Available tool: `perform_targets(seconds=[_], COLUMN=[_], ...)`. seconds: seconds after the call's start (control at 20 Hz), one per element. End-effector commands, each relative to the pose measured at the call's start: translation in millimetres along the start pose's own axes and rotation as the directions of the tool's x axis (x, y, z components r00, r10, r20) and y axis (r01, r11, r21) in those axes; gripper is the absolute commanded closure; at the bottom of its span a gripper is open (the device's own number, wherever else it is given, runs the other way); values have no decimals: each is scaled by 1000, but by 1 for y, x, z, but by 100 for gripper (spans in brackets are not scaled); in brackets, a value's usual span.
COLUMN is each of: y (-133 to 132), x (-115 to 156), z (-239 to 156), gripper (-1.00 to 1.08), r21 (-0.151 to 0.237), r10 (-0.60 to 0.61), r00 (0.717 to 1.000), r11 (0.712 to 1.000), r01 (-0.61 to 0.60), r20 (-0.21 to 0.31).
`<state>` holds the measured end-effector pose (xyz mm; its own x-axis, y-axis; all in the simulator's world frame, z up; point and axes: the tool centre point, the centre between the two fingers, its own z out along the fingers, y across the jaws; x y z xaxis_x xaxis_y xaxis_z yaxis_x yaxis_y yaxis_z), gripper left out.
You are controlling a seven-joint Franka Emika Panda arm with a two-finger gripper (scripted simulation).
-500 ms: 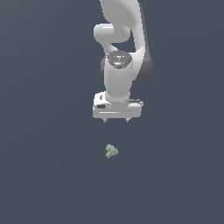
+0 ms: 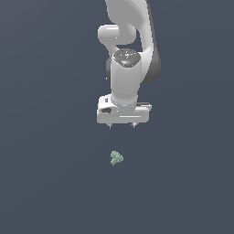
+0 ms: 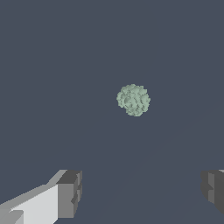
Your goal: Pick up the object and move it to a goal position.
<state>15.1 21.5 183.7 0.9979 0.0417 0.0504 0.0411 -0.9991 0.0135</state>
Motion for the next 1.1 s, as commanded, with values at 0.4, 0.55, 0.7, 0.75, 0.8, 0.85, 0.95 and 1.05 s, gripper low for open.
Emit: perform_targets(seconds=[0.4,0.55,0.7,0.75,0.8,0.85,0.95,1.05], y=[2,4,6,7,8,9,12,14], x=[7,12,19,22,25,28,34,41], z=[3,9,15,18,21,25,32,40], gripper=[-92,-92,-92,-92,-92,-92,-92,-92], r21=[0,1,3,3,3,4,3,2], r10=[39,81,137,158,182,206,259,317], r00=[999,997,991,987,983,978,966,948], r11=[999,997,991,987,983,979,966,948], r01=[-39,-81,-137,-159,-182,-206,-259,-317], r20=[-1,3,8,9,11,13,18,23])
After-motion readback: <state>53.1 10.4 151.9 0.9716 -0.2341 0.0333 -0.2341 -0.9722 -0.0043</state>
